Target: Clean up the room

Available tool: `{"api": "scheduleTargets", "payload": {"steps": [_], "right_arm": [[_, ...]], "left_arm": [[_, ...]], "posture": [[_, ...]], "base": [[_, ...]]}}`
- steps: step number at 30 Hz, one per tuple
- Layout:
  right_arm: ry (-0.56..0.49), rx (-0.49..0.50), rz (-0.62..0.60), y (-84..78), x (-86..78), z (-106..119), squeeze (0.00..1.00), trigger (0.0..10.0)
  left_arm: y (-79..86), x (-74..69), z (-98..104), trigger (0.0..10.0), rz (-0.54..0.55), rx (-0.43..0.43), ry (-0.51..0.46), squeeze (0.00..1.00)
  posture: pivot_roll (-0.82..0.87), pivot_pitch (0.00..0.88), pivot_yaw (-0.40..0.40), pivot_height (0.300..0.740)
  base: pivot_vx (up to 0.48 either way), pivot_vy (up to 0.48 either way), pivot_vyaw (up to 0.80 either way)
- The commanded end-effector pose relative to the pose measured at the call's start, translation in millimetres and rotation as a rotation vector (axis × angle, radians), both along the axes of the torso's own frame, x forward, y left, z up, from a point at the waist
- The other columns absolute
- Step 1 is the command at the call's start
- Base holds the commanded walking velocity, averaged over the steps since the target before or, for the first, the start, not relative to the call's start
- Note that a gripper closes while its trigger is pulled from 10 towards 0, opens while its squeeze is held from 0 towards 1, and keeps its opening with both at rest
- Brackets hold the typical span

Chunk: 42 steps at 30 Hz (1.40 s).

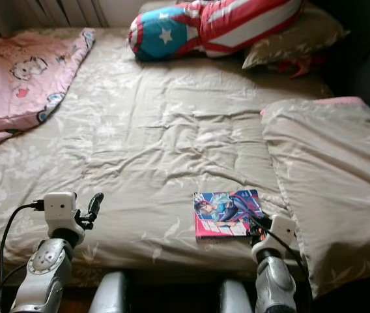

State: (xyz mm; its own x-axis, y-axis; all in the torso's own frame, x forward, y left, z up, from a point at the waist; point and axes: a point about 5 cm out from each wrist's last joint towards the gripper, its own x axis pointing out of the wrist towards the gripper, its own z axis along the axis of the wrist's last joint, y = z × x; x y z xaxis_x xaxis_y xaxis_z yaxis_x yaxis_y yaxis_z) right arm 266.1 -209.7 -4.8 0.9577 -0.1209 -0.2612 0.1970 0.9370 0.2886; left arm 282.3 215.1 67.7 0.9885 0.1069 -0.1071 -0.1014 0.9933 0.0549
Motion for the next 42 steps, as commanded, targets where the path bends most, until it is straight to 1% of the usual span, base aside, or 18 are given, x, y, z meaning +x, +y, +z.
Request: {"api": "scheduleTargets", "payload": {"steps": [1,3,6,8,10,12,13,16,20,22,24,25,29,32,33,36,40,42], "right_arm": [[-0.016,0.012,-0.024,-1.8,-5.1,-2,0.00,10.0],[0.013,-0.003,-0.010,3.5,-9.1,-7,0.00,10.0],[0.021,-0.004,0.003,6.6,-9.1,-8,0.00,10.0],[0.046,0.009,0.010,9.4,-10.4,-11,0.00,10.0],[0.106,0.054,-0.018,7.8,-13.8,-18,0.00,10.0],[0.156,0.038,-0.013,5.6,-17.6,-23,0.00,10.0],[0.156,0.038,-0.013,5.6,-17.6,-23,0.00,10.0],[0.207,0.033,-0.003,4.1,-24.4,-30,0.00,10.0],[0.284,0.025,0.025,5.5,-35.9,-41,0.00,10.0],[0.316,0.022,0.032,6.3,-39.8,-44,0.00,10.0],[0.397,0.075,-0.012,8.4,-53.3,-56,0.00,10.0],[0.397,0.075,-0.012,8.4,-53.3,-56,0.00,10.0],[0.493,0.083,-0.034,10.8,-72.9,-69,0.00,10.0],[0.558,0.071,-0.004,17.1,-84.7,-76,0.00,10.0],[0.590,0.079,-0.015,18.8,-90.6,-80,0.00,10.0],[0.611,0.111,-0.050,20.3,-95.2,-83,0.00,10.0],[0.629,0.084,0.014,25.1,-96.9,-84,0.00,10.0],[0.641,0.070,0.033,24.6,-99.2,-85,0.00,10.0]], "left_arm": [[5.5,-1.8,-8,10.0,0.013,0.017,0.034,0.00],[8.5,-2.9,-18,10.0,0.009,0.031,0.077,0.00],[7.9,-2.4,-23,10.0,0.001,0.033,0.099,0.00],[5.1,-2.9,-29,10.0,-0.024,0.031,0.122,0.00],[1.4,-5.8,-42,10.0,-0.059,-0.001,0.174,0.00],[3.7,-10.9,-56,10.0,-0.039,-0.022,0.235,0.00],[3.7,-10.9,-56,10.0,-0.039,-0.022,0.235,0.00],[2.8,-19.8,-71,10.0,-0.031,-0.024,0.299,0.00],[-1.5,-33.6,-89,10.0,-0.013,-0.069,0.375,0.00],[-2.7,-37.0,-94,10.0,-0.009,-0.073,0.397,0.00],[-7.4,-41.5,-102,10.0,-0.011,-0.075,0.443,0.00],[-7.4,-41.5,-102,10.0,-0.011,-0.075,0.443,0.00],[-14.9,-51.6,-116,10.0,-0.030,-0.102,0.548,0.00],[-16.9,-59.9,-124,10.0,-0.042,-0.067,0.612,0.00],[-17.0,-65.7,-129,10.0,-0.040,-0.050,0.657,0.00],[-15.5,-74.2,-135,10.0,-0.022,-0.041,0.716,0.00],[-17.6,-82.3,-140,10.0,-0.039,-0.017,0.762,0.00],[-17.8,-85.2,-142,10.0,-0.017,-0.029,0.766,0.00]], "posture": [[-0.02,0.003,-0.012,0.622],[-0.02,0.000,-0.011,0.635],[-0.02,0.000,-0.011,0.649],[-0.03,0.000,-0.011,0.659],[-0.02,0.000,-0.011,0.674],[-0.02,0.000,-0.010,0.694],[-0.02,0.000,-0.010,0.694],[-0.03,0.000,-0.011,0.714],[-0.03,0.000,-0.015,0.739],[-0.03,0.000,-0.016,0.740],[-0.03,0.000,-0.015,0.740],[-0.03,0.000,-0.015,0.740],[-0.03,0.000,-0.010,0.740],[-0.04,0.000,-0.004,0.740],[-0.04,0.000,0.000,0.740],[-0.05,0.000,0.008,0.740],[-0.05,0.000,0.010,0.740],[-0.06,0.000,0.013,0.740]], "base": [[0.000,0.000,0.00],[0.000,0.000,0.00],[0.000,0.000,0.00],[0.000,0.000,0.00],[0.000,0.000,0.00],[0.000,0.000,0.00],[0.000,0.000,0.00],[0.000,0.000,0.00],[0.000,0.000,0.00],[0.000,0.000,0.00],[0.000,0.000,0.00],[0.000,0.000,0.00],[0.000,0.000,0.00],[0.000,0.000,0.00],[0.000,0.000,0.00],[0.000,0.000,0.00],[0.000,0.000,0.00],[0.000,0.000,0.00]]}}
